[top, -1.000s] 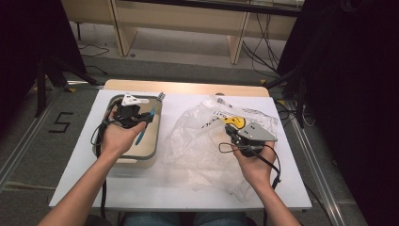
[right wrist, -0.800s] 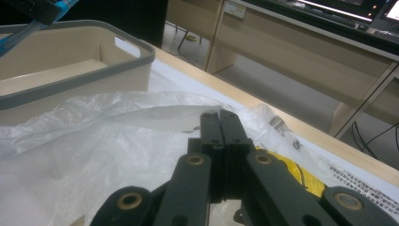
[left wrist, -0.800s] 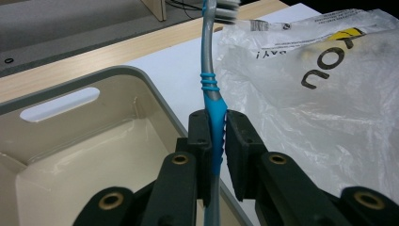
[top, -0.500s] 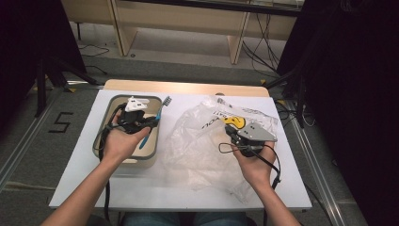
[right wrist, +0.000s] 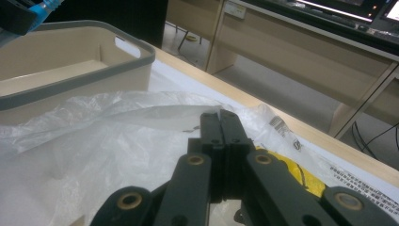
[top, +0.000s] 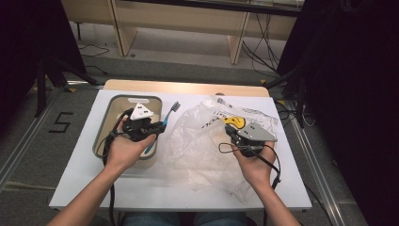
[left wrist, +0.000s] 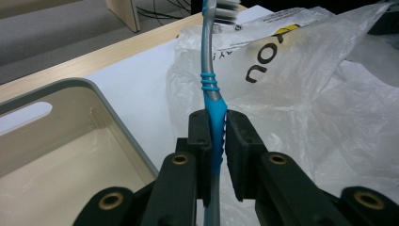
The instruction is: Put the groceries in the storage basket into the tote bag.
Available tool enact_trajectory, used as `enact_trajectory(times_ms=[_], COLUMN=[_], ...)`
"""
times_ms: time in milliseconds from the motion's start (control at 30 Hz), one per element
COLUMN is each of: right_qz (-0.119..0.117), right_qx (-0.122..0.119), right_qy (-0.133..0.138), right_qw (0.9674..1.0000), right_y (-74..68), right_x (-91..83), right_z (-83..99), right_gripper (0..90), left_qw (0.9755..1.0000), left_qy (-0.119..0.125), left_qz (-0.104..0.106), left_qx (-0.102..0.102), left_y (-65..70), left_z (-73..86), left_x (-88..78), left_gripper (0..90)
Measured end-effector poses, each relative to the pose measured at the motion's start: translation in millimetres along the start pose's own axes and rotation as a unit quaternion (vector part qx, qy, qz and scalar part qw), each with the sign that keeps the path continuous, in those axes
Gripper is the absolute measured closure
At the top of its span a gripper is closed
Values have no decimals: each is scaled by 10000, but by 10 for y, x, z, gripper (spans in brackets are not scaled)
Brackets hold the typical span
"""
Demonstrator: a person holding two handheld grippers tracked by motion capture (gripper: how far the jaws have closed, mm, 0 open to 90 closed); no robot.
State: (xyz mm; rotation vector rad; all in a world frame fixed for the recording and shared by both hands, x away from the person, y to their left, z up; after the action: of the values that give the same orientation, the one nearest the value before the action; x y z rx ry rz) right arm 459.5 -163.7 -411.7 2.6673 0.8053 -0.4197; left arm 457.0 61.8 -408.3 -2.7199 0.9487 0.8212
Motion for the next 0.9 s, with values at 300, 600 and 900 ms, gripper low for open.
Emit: enact_trajectory(times_ms=[300, 600, 900], right_qz=[3, 1, -7], right_qx=[2, 10, 3], right_qy=[-6, -7, -15], right_qw=[10000, 10000, 10000], right_y=[-3, -9, -11], right_x=[2, 5, 5], right_z=[2, 2, 4], right_gripper=[900, 900, 900], left_qw=[9998, 9994, 9988], left_qy=[105, 191, 199], left_qz=[131, 197, 381], left_qx=[84, 195, 255], left_y=[154, 244, 402], left_z=[-5, -52, -36], left_x=[1, -54, -73], left_gripper=[804, 804, 804])
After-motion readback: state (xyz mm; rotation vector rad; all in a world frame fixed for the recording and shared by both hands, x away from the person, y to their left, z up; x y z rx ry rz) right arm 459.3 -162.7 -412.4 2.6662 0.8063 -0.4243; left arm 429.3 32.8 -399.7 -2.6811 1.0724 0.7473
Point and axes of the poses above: each handheld gripper's, and its own axes: x roughly forward along the jaws, z roughly out of its underside, y roughly to its right, the point moved 10 cm from there along x, roughly forward along the jaws, and after that the axes turned 1 degree about -y, right-handed, at the moved point
